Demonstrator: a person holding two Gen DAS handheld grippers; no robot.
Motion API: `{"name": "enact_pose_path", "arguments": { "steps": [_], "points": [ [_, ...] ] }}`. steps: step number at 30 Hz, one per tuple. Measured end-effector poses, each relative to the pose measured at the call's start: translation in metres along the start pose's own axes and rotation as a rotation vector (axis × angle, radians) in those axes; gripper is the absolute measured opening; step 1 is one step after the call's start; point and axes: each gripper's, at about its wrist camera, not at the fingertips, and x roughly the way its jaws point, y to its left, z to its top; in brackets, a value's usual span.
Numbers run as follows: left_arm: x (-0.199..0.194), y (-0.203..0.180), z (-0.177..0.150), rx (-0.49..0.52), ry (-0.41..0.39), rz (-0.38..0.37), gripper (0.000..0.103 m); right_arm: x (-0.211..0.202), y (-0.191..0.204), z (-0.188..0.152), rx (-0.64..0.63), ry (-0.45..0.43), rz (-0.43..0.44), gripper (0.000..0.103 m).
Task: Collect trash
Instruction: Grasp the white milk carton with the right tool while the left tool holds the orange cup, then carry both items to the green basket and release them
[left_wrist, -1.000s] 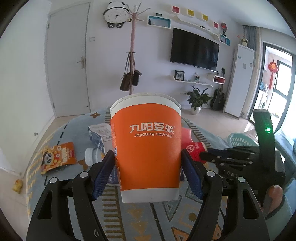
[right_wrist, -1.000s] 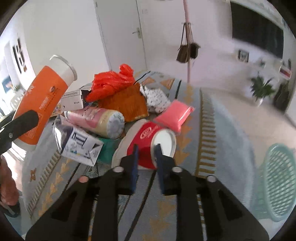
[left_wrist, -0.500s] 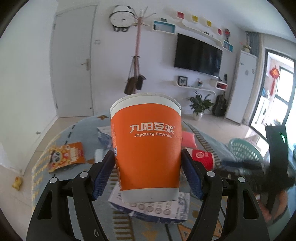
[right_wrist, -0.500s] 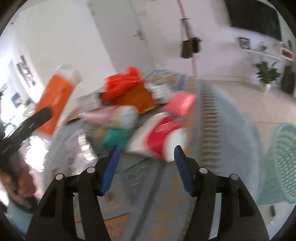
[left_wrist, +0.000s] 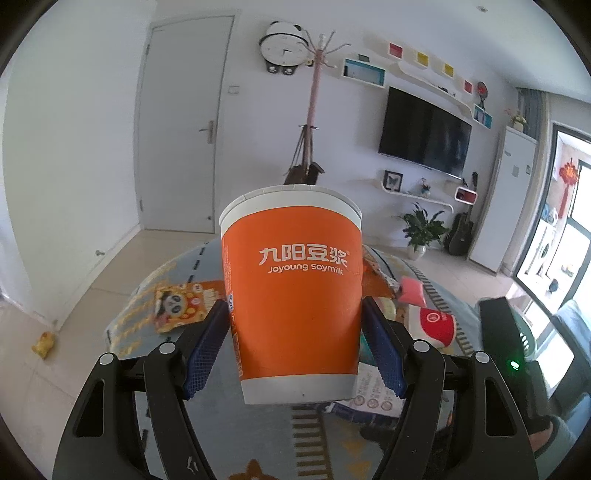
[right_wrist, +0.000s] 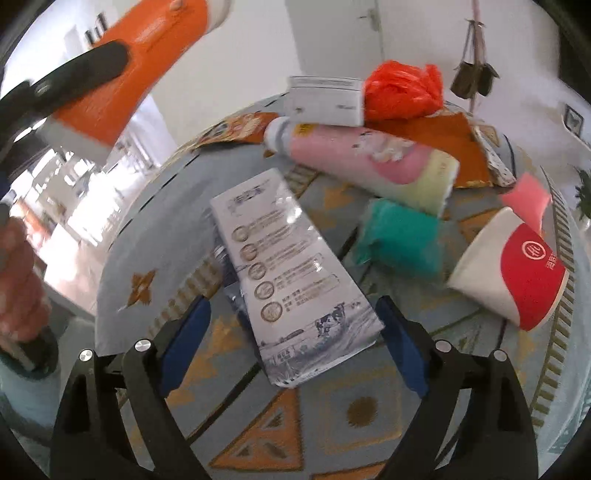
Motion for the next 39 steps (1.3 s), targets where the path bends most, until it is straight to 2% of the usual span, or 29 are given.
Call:
{"name": "enact_pose_path", "arguments": {
  "steps": [3,7,8,10,11,12,15,17,19,23,26,31,36,37,39],
  "points": [
    [0.002,0.008,0.001,-0.021,0.004,-0.003,0.07,0.001,0.008,0.007,-0.021,0.006,-0.052,0.086],
    [0.002,0.009,0.0,-0.026,0.0,-0.009,0.07,0.024,0.014,0.024,-0.04,0.076,-0.115,0.085],
    [0.002,0.009,0.0,-0.024,-0.001,-0.009,0.07,0.029,0.015,0.028,-0.05,0.091,-0.118,0.081],
    [0.002,0.009,0.0,-0.021,0.001,-0.009,0.07,0.037,0.017,0.033,-0.077,0.125,-0.126,0.062],
    [0.002,0.007,0.0,-0.019,0.004,-0.012,0.07,0.037,0.019,0.032,-0.097,0.127,-0.14,0.062],
    [0.003,0.006,0.0,-0.017,0.004,-0.012,0.07,0.035,0.021,0.031,-0.105,0.121,-0.146,0.061],
    [0.001,0.003,0.002,-0.027,-0.007,-0.011,0.07,0.019,0.012,0.025,-0.038,0.084,-0.091,0.061],
    [-0.001,0.001,0.006,-0.034,-0.015,-0.029,0.07,-0.011,0.005,0.019,0.006,0.012,-0.078,0.061],
    [-0.001,-0.011,0.014,-0.02,-0.018,-0.055,0.07,-0.047,-0.005,0.015,0.039,-0.073,-0.101,0.061],
    [0.014,-0.053,0.032,0.048,-0.008,-0.106,0.07,-0.111,-0.043,0.008,0.121,-0.21,-0.221,0.061],
    [0.028,-0.102,0.046,0.112,-0.006,-0.184,0.07,-0.156,-0.089,-0.008,0.219,-0.294,-0.292,0.061],
    [0.066,-0.198,0.06,0.183,0.037,-0.315,0.07,-0.21,-0.161,-0.046,0.386,-0.364,-0.4,0.061],
    [0.122,-0.285,0.057,0.192,0.147,-0.457,0.07,-0.255,-0.227,-0.099,0.59,-0.403,-0.541,0.061],
    [0.137,-0.301,0.053,0.196,0.18,-0.482,0.07,-0.26,-0.238,-0.107,0.62,-0.401,-0.563,0.061],
    [0.174,-0.329,0.042,0.171,0.296,-0.539,0.07,-0.263,-0.263,-0.124,0.692,-0.397,-0.603,0.061]
  ]
}}
